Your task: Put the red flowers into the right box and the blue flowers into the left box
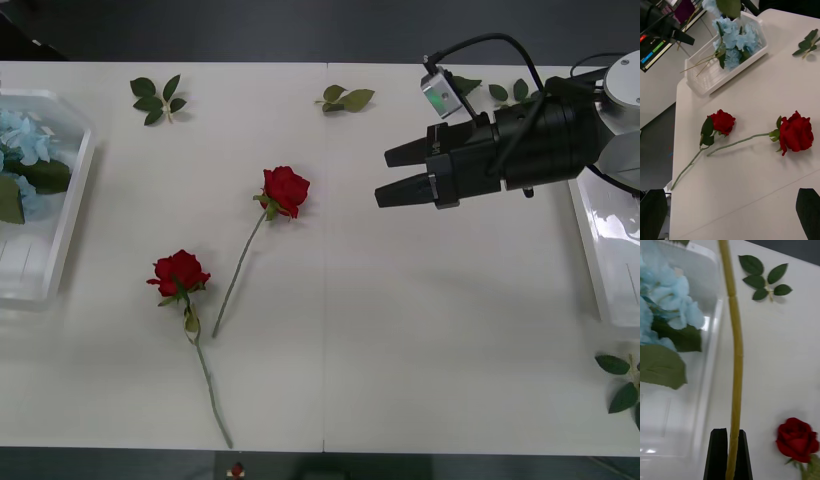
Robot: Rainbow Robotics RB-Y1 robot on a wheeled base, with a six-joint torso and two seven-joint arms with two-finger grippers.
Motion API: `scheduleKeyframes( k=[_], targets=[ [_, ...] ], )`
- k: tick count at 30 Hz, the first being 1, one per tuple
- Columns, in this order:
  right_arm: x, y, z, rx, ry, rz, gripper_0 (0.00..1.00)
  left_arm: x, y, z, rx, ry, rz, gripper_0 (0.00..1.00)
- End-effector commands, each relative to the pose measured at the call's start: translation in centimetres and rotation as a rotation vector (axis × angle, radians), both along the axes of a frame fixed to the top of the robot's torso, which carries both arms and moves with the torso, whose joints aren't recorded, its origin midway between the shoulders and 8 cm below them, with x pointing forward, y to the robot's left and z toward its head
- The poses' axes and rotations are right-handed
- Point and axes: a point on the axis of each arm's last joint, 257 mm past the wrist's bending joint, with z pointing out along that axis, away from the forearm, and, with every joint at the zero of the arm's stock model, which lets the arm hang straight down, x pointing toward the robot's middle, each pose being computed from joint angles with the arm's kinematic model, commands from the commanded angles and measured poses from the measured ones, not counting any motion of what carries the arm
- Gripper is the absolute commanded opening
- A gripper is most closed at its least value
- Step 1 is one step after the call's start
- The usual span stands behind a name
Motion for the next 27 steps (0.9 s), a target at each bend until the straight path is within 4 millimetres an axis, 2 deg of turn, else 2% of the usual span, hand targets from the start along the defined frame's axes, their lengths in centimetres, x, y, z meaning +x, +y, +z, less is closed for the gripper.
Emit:
scheduleKeyframes(
  k=[1, 4, 9, 16, 22, 27],
  targets=[
    [-0.6, -0.7, 1.1, 0.009, -0.052, 0.044, 1.00, 0.4, 2.2, 2.7, 0.142, -0.010, 0.100, 0.00],
    [-1.4, -1.3, 1.2, -0.004, -0.043, 0.067, 1.00, 0.3, 4.6, 3.3, 0.199, -0.019, 0.168, 0.00],
    [-2.5, -1.4, 1.3, -0.016, -0.046, 0.095, 1.00, 0.7, 7.3, 4.6, 0.310, -0.052, 0.240, 0.00],
    [-2.6, -0.8, 1.8, -0.001, -0.053, 0.098, 1.00, 0.4, 11.3, 3.6, 0.453, -0.058, 0.355, 0.00],
    [-2.7, -0.7, 1.7, -0.001, -0.053, 0.098, 1.00, 1.7, 13.1, 0.3, 0.443, -0.098, 0.395, 0.00],
    [-2.6, -0.8, 1.8, -0.002, -0.055, 0.094, 1.00, 1.6, 12.7, -3.1, 0.421, -0.069, 0.373, 0.00]
  ],
)
